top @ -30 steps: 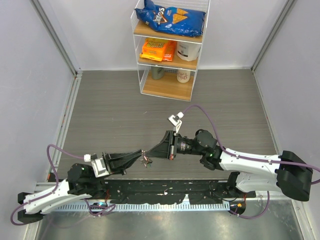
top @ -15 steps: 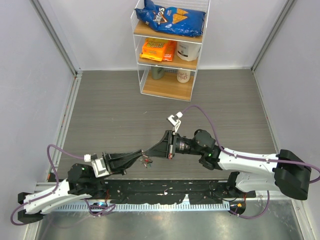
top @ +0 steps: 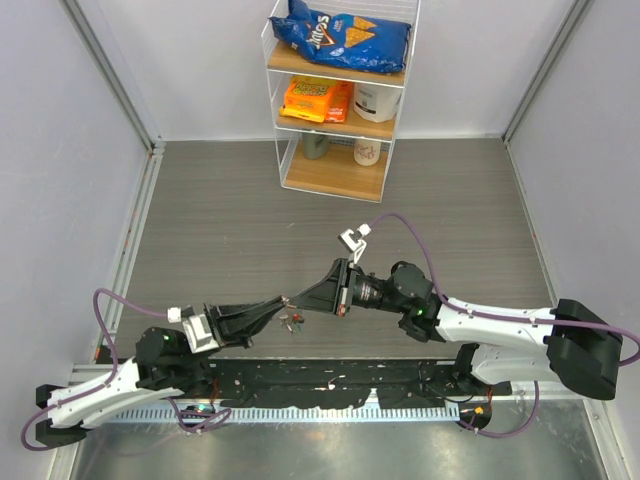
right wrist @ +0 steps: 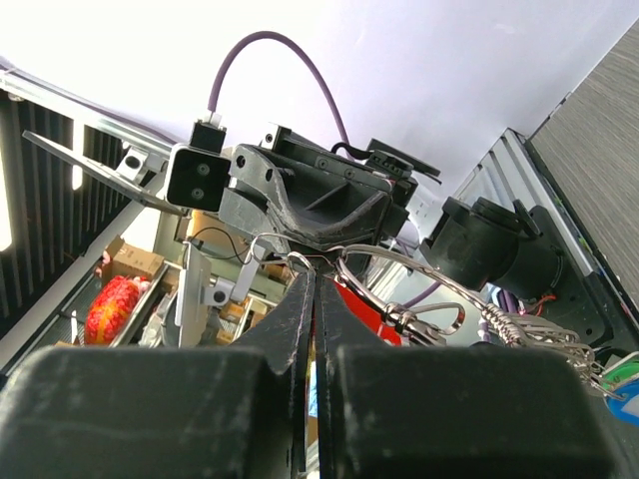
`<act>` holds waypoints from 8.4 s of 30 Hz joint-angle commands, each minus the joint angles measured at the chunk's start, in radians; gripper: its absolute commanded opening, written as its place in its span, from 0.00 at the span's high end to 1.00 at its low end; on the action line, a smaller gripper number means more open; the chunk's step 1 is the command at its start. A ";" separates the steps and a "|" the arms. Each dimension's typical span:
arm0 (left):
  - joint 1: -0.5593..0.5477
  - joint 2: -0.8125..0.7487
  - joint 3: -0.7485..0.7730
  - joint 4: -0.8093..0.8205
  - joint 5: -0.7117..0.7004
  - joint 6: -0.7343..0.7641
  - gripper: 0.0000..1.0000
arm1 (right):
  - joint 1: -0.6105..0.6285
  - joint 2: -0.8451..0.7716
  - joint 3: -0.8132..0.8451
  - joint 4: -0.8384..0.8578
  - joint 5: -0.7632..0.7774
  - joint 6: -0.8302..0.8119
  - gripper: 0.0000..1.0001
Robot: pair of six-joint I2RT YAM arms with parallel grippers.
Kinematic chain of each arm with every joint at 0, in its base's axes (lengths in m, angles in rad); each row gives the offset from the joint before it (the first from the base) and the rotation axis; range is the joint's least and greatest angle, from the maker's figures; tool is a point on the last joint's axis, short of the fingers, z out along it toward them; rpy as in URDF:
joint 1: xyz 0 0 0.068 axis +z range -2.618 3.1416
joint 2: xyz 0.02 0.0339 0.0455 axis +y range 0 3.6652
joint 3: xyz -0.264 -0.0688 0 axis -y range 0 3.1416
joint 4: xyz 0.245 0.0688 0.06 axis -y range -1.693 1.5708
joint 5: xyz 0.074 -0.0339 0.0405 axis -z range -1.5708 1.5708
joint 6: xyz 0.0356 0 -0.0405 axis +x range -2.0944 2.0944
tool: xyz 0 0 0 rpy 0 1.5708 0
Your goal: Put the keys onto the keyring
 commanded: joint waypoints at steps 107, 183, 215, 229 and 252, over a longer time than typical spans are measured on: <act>-0.002 0.158 -0.101 0.463 -0.402 0.349 1.00 | 0.066 0.144 0.210 -0.107 0.414 0.232 0.94; -0.002 0.155 -0.092 0.393 -0.486 0.315 1.00 | 0.036 -0.231 0.150 -0.881 0.413 -0.527 0.41; -0.002 0.117 -0.092 0.399 -0.722 0.347 1.00 | 0.097 0.518 0.471 -0.785 0.310 -0.651 0.58; -0.002 0.123 -0.093 0.402 -0.725 0.347 1.00 | 0.085 0.616 0.508 -0.818 0.286 -0.648 0.62; -0.002 0.134 -0.090 0.407 -0.727 0.347 1.00 | 0.086 0.682 0.538 -0.838 0.275 -0.651 0.75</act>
